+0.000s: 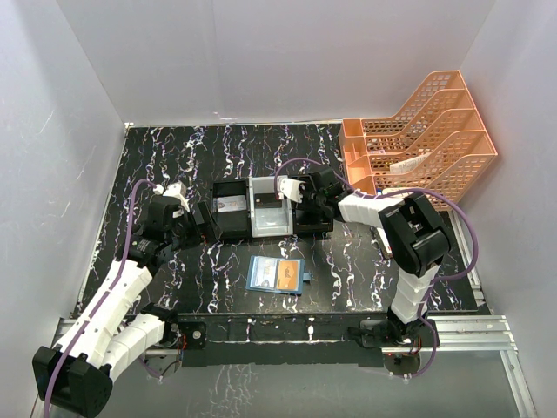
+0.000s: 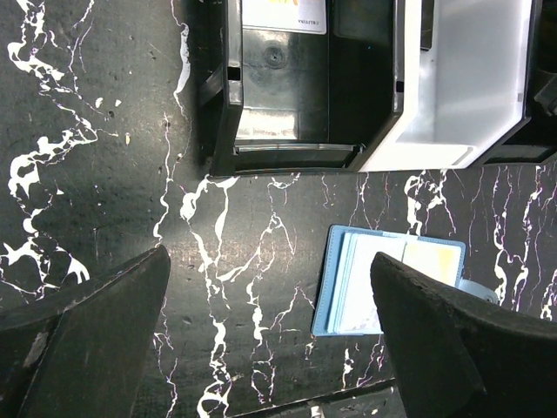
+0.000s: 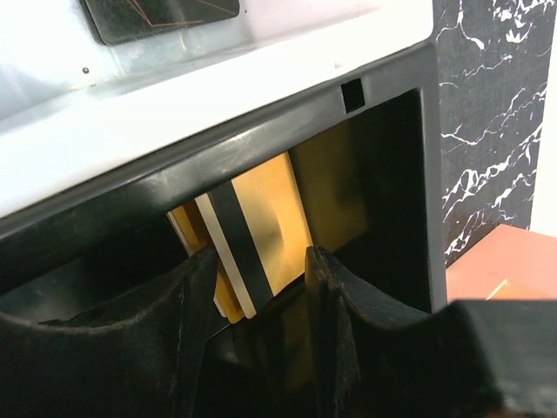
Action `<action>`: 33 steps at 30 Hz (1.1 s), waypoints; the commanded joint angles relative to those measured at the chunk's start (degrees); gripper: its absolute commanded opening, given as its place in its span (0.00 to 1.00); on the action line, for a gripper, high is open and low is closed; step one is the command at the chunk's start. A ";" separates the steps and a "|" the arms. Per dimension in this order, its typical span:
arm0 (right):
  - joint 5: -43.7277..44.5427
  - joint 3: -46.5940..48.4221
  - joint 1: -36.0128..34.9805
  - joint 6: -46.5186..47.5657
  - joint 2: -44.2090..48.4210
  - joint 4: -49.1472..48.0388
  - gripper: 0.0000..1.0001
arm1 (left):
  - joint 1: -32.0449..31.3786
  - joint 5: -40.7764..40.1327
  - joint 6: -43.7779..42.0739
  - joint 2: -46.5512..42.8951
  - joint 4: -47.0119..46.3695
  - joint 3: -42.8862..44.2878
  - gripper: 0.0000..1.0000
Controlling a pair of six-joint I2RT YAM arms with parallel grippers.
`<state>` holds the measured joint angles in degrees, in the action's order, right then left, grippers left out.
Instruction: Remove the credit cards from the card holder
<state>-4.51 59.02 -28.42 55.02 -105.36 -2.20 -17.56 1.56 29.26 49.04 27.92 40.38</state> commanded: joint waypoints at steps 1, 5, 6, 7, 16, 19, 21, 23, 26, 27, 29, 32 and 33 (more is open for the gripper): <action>-1.18 1.00 0.39 -0.39 3.05 -0.38 0.44 | 0.20 1.60 -0.78 -0.26 0.38 -0.35 0.99; -2.48 1.46 0.60 -1.76 4.67 0.39 0.45 | 0.23 1.80 -0.87 -0.43 0.25 -0.32 0.99; -2.91 1.45 0.58 -2.10 5.16 0.43 0.46 | 0.20 1.90 -0.87 -0.45 0.16 -0.34 0.99; -3.28 1.44 0.63 -2.54 6.20 0.44 0.46 | 0.20 1.87 -0.87 -0.56 0.17 -0.38 0.99; -6.42 -2.92 0.67 -32.44 21.23 -8.16 0.52 | 0.25 3.83 -0.33 -1.94 -1.32 -1.03 0.99; -5.17 -5.24 0.68 -52.25 26.25 -8.99 0.55 | 0.22 3.15 1.24 -2.61 -1.75 -1.46 0.99; -4.17 -5.85 0.68 -64.83 28.78 -5.65 0.57 | 0.25 2.30 1.86 -3.73 -2.07 -1.90 0.99; -4.89 -7.16 0.65 -72.83 30.84 -3.77 0.61 | 0.25 2.20 2.29 -4.89 -2.69 -2.34 0.99; -6.29 -11.61 0.79 -83.00 34.85 -4.18 0.74 | 0.21 4.43 3.00 -6.01 -4.55 -3.71 0.99; -8.14 -14.43 0.79 -85.89 36.43 -6.29 0.84 | 0.24 5.90 3.14 -6.07 -5.41 -4.29 0.99; -11.49 -21.20 0.75 -92.23 39.45 -11.72 0.88 | 0.25 9.78 3.28 -5.91 -8.02 -5.47 0.99; -17.33 -25.63 0.65 -100.10 41.21 -14.69 0.76 | 0.25 16.51 4.02 -5.02 -12.53 -7.64 0.98; -19.18 -26.99 0.30 -102.02 41.21 -15.72 0.69 | 0.25 18.54 4.77 -4.47 -13.95 -8.44 0.97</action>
<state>-15.11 35.51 -27.94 -30.94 -65.91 -9.61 -17.56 9.96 32.25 43.79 20.32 34.26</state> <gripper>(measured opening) 0.783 0.984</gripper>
